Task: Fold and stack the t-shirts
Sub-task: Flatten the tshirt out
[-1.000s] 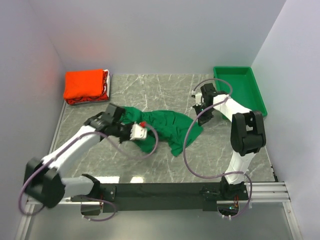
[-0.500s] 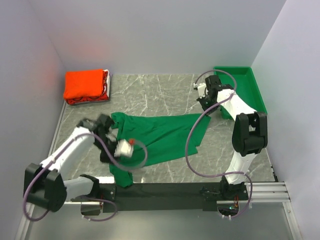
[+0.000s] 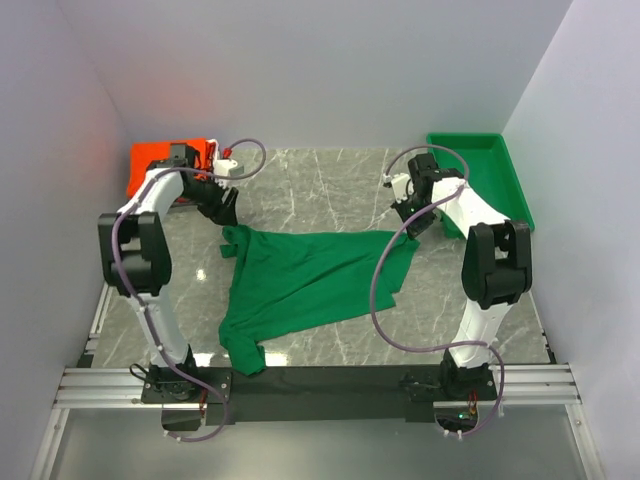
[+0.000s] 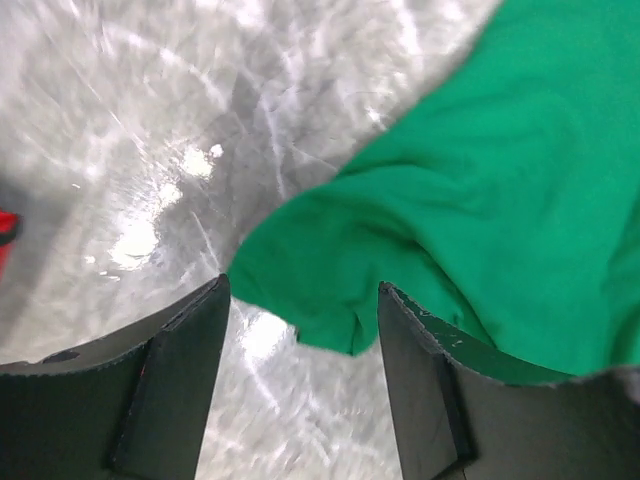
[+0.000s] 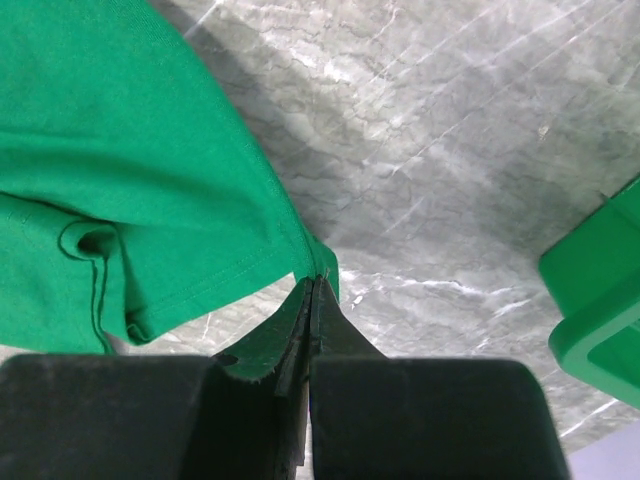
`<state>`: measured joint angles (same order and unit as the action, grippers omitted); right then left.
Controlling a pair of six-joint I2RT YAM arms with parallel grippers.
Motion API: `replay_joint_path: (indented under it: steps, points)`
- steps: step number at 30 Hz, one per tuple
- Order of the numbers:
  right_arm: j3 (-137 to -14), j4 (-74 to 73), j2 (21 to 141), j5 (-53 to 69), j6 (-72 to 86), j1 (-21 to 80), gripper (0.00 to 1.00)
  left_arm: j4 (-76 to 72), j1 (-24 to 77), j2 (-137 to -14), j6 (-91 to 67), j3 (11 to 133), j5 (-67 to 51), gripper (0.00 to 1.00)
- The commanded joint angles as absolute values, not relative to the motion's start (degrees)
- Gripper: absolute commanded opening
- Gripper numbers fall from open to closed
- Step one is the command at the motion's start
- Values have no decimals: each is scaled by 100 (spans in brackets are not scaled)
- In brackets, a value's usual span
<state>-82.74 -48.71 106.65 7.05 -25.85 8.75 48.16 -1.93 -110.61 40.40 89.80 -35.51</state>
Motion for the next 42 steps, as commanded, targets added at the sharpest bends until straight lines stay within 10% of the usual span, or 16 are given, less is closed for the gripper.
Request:
replay_joint_path:
  steps: [1, 9, 18, 26, 34, 42]
  points:
    - [-8657, -4992, 10740, 800, -2628, 914, 0, 4639, -141, -11451, 3007, 9456, -3489, 66]
    - [-8675, -4975, 10828, 721, -2672, 914, 0, 4788, -132, -12137, 2707, 9509, -3445, 55]
    - [-8973, -4913, 10995, 563, -2742, 905, 0, 5441, -141, -12402, 2856, 10633, -4025, 1]
    - [-9132, -4931, 10855, 483, -2751, 905, 0, 5142, -71, -11017, 3689, 10241, -4421, 1]
    - [-8448, -5097, 10266, 668, -3014, 888, 0, 5538, 439, -8162, 6737, 6342, -3588, 1]
    - [-7594, -5159, 9949, 589, -3541, 896, 0, 5106, 115, -6979, 6373, 4876, -3567, 62]
